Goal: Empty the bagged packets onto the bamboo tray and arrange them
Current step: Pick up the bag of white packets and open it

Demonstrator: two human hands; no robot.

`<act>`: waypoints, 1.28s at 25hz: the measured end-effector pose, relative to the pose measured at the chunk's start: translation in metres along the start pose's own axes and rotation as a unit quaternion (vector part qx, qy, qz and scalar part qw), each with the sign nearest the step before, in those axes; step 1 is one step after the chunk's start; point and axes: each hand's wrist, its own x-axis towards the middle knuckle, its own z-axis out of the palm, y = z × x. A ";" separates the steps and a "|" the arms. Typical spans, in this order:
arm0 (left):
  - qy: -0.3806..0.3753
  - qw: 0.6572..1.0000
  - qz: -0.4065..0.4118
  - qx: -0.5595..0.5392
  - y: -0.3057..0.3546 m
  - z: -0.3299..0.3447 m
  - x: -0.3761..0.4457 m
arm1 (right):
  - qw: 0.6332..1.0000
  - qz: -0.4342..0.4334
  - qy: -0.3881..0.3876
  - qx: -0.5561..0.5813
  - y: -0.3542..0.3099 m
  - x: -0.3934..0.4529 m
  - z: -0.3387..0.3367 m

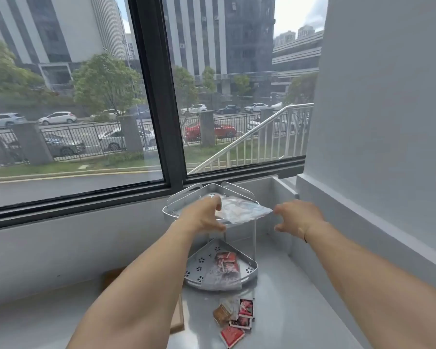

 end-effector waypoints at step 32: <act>0.189 0.965 -0.022 -0.178 -0.041 -0.081 -0.040 | 0.768 -0.014 0.148 0.623 -0.092 0.034 -0.057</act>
